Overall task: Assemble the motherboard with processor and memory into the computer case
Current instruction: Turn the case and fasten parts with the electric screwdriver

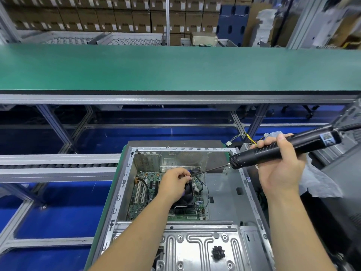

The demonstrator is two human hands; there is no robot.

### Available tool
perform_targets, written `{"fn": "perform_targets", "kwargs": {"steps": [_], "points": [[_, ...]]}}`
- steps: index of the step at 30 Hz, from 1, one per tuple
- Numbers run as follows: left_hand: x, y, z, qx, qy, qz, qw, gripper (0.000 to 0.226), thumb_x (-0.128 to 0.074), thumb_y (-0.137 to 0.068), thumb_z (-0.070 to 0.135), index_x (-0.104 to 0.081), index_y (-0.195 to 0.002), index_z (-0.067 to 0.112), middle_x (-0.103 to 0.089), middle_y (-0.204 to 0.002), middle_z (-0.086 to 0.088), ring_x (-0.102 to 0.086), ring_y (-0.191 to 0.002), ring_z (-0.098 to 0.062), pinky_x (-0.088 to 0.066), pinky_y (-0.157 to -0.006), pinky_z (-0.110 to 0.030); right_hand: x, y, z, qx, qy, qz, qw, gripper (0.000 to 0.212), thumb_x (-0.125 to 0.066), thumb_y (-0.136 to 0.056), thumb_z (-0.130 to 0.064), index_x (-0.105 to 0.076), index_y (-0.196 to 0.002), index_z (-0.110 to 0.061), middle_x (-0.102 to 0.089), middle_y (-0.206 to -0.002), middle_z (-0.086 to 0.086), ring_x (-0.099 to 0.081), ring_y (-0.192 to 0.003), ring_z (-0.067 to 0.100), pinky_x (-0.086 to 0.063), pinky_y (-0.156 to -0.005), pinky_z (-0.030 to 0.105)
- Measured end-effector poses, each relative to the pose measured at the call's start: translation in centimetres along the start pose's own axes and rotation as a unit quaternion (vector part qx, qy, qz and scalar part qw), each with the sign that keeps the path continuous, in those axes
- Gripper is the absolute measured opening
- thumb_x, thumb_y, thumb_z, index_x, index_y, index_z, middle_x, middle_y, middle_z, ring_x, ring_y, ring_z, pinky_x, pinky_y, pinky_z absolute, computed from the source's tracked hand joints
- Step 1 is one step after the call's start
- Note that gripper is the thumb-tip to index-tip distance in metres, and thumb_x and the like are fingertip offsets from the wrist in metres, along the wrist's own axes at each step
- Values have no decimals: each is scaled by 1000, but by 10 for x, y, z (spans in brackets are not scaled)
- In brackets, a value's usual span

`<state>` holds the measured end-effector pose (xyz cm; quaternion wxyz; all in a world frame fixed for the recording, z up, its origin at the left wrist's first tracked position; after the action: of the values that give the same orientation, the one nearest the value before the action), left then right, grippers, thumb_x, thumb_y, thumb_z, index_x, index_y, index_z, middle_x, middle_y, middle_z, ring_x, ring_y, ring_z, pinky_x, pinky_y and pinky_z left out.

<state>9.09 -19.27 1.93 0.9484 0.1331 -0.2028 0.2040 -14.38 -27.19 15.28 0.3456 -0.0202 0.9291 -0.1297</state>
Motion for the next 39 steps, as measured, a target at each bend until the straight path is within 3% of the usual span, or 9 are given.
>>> {"fn": "perform_targets", "kwargs": {"steps": [6, 10, 19, 22, 35, 39], "points": [[1, 1, 1, -2, -14, -2, 1000, 21, -63, -96, 13, -67, -79, 25, -67, -78, -2, -62, -56, -21, -54, -52, -27, 3, 2, 1, -3, 1, 2, 1000, 8, -59, -92, -12, -53, -92, -18, -55, -77, 4, -56, -73, 23, -51, -75, 40], [1, 2, 3, -6, -29, -3, 1000, 19, -63, -96, 15, -67, -80, 26, -69, -79, -1, -66, -58, -24, -59, -60, -36, 3, 2, -1, -1, -7, 2, 1000, 8, -61, -91, -13, -55, -90, -19, -57, -77, 3, -58, -72, 20, -53, -72, 36], [1, 4, 5, -2, -17, -7, 1000, 15, -64, -96, 13, -69, -84, 20, -69, -77, -4, -63, -62, -25, -60, -71, -48, 5, 1, 2, -5, -8, 5, 1000, 8, -62, -91, -14, -57, -90, -20, -57, -77, 4, -57, -72, 22, -52, -74, 40], [1, 4, 6, -4, -14, -7, 1000, 15, -64, -96, 13, -69, -84, 20, -68, -75, -3, -63, -63, -24, -59, -72, -48, 6, -1, 1, -1, -13, 4, 1000, 8, -62, -90, -14, -55, -89, -19, -57, -75, 2, -58, -71, 19, -53, -72, 36], [3, 4, 6, -6, -12, 1, 1000, 19, -65, -95, 13, -67, -79, 24, -65, -70, 3, -61, -56, -23, -60, -67, -48, 9, 0, 5, -9, -1, 20, 1000, 12, -65, -90, -17, -53, -92, -18, -57, -76, 2, -58, -72, 22, -54, -74, 40], [1, 5, 7, -30, -79, 3, 996, 21, -63, -96, 21, -62, -78, 32, -62, -69, 11, -63, -66, -21, -58, -71, -39, 3, 2, -1, 12, 17, 22, 1000, 8, -71, -86, -18, -63, -86, -21, -66, -80, 7, -64, -71, 24, -56, -75, 42]]}}
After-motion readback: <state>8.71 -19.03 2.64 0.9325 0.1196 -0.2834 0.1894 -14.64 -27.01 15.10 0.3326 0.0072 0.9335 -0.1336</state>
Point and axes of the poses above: each hand's wrist, its own y-axis away from the middle knuckle, its own x-axis out of the back of the hand, z = x × y, the point moved 4 cm from there along -y, towards the middle knuckle
